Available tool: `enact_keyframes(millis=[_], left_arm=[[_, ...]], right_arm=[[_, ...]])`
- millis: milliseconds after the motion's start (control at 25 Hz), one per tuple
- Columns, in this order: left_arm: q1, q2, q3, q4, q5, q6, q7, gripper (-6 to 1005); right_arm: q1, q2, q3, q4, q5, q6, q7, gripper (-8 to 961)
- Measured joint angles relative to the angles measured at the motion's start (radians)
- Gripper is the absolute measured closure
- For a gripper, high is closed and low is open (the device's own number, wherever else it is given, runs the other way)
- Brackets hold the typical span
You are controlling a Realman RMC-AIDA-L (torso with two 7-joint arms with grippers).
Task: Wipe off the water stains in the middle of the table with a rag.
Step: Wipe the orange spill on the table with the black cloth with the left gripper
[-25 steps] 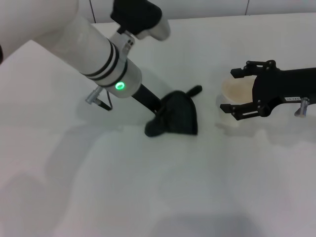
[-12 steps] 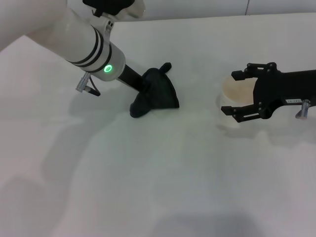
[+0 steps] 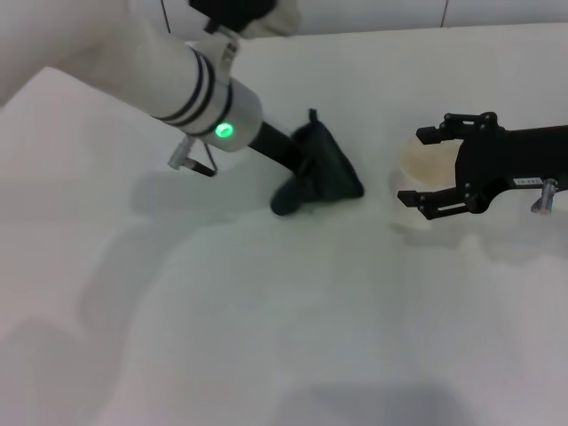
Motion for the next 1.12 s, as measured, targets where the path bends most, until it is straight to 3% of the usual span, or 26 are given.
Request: enact_keyframes(millis=[320,1120], left_arm=[[-0.012,0.0,0.125,0.006,-0.05,0.019,0.034,924],[-0.01,0.0,0.138,0.044,-0.188,0.176,0.239,921]], right_arm=[[0.005,0.0,0.004,0.0,-0.001,0.001,0.0,80],[0.006,0.0,0.006,0.002,-0.001,0.014,0.0,80]])
